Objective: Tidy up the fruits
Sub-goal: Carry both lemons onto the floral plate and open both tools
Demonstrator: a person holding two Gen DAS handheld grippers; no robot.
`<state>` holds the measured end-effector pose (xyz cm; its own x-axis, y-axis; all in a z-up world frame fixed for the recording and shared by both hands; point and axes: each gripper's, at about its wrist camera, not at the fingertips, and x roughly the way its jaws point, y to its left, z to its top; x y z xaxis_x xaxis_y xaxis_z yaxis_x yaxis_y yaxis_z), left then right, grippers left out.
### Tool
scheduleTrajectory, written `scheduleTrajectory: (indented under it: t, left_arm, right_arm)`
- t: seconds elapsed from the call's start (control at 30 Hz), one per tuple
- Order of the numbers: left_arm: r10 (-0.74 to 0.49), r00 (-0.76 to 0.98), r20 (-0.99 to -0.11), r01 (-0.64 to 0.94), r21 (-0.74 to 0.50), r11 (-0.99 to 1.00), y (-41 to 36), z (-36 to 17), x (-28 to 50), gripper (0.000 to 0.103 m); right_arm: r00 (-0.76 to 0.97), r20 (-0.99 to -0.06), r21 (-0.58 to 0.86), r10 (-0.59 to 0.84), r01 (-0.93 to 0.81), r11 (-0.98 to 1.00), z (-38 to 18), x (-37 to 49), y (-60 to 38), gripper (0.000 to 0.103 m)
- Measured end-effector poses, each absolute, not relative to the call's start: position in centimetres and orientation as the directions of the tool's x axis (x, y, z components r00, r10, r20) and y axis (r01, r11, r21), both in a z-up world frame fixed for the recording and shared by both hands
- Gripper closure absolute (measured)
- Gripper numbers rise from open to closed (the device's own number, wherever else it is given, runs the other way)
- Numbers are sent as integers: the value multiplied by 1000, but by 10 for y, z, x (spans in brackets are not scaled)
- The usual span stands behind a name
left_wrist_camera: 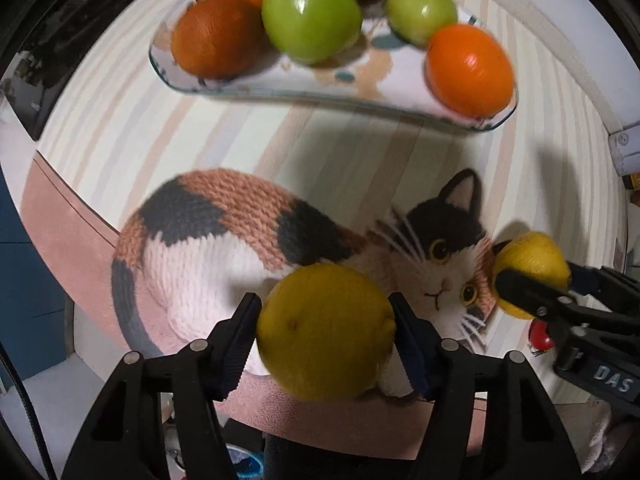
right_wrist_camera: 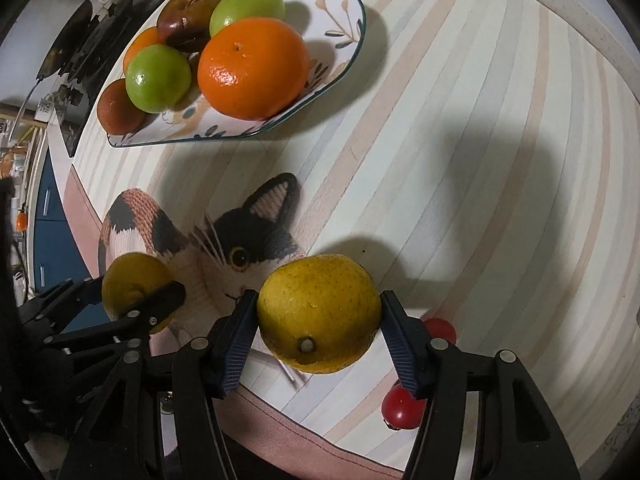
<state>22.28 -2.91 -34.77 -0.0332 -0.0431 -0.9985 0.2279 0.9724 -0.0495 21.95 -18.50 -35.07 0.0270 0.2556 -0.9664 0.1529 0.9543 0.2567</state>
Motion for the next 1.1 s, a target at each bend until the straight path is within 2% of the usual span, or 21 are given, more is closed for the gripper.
scheduleTrajectory:
  t: [0.4, 0.6, 0.7, 0.93, 1.1]
  left_arm:
    - [-65, -35, -997, 205, -71, 976, -27, -351, 213, 44]
    - [-196, -110, -974, 106, -207, 972, -5, -350, 227, 44]
    - [-223, -136, -965, 99, -237, 966, 0, -348, 226, 44]
    - [-163, -167, -972, 188, -193, 963, -23, -348, 233, 39]
    - [-144, -136, -980, 210, -171, 963, -28, -348, 222, 40]
  right_arm:
    - [18, -962, 273, 274, 169, 947, -351, 221, -198, 40]
    - [4, -956, 290, 294, 185, 939, -352, 221, -202, 39]
    - [-3, -955, 291, 296, 185, 939, -352, 221, -203, 39]
    - [-5, -955, 290, 297, 194, 937, -353, 220, -202, 37]
    - [10, -957, 288, 291, 189, 939, -350, 218, -203, 37]
